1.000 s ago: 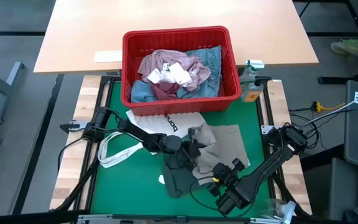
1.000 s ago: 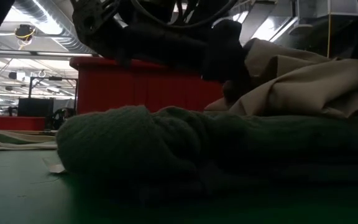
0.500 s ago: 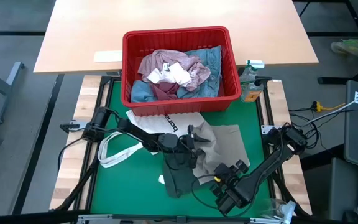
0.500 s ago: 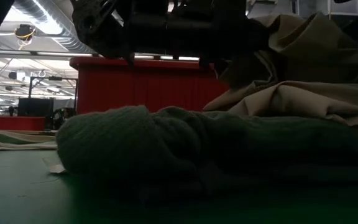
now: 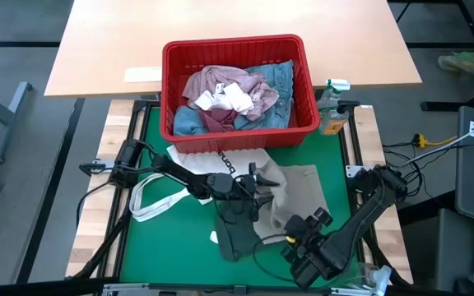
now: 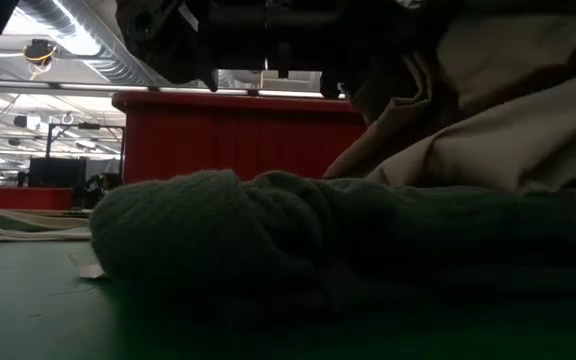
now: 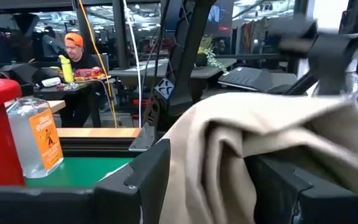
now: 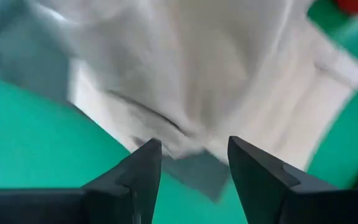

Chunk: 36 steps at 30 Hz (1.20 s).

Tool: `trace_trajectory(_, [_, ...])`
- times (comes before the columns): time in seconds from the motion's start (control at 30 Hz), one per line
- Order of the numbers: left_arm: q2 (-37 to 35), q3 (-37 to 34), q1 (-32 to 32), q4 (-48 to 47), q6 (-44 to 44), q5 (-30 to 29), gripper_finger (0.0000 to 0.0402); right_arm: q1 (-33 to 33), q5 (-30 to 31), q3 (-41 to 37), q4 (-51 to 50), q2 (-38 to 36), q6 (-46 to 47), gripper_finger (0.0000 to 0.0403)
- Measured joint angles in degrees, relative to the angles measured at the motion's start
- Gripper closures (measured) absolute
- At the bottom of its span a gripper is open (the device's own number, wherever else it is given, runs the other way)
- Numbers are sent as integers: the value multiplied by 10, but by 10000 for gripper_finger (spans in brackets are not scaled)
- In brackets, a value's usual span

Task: Fold laundry
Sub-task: Fold the grey shorts

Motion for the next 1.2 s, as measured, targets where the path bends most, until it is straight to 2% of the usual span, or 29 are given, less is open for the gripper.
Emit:
trace_trajectory(0.23, [0,0,1,-33,0,3,218,1,33,54,-3,-4,-23,217])
trace_trajectory(0.3, [0,0,1,-44,0,21,218,2,76,53,4,-3,-26,217])
trace_trajectory(0.4, [0,0,3,-50,0,65,218,1,172,33,50,-3,-52,217])
trace_trajectory(0.5, [0,0,4,-50,0,75,218,-13,236,12,98,0,-109,217])
trace_trajectory(0.6, [0,0,4,-50,1,75,218,-36,223,-14,125,1,-148,217])
trace_trajectory(0.73, [0,-1,4,-57,3,67,218,-73,186,-54,141,1,-154,217])
trace_trajectory(0.87, [0,-1,5,-61,15,49,218,-98,120,-79,124,0,-150,217])
trace_trajectory(0.93, [-2,0,-2,-56,39,35,218,-102,93,-87,102,2,-131,217])
trace_trajectory(1.03, [-2,0,-8,-56,81,15,218,-104,86,-92,68,2,-83,217])
trace_trajectory(1.2, [-6,0,-28,-57,131,-46,218,-103,46,-92,-9,2,-1,217])
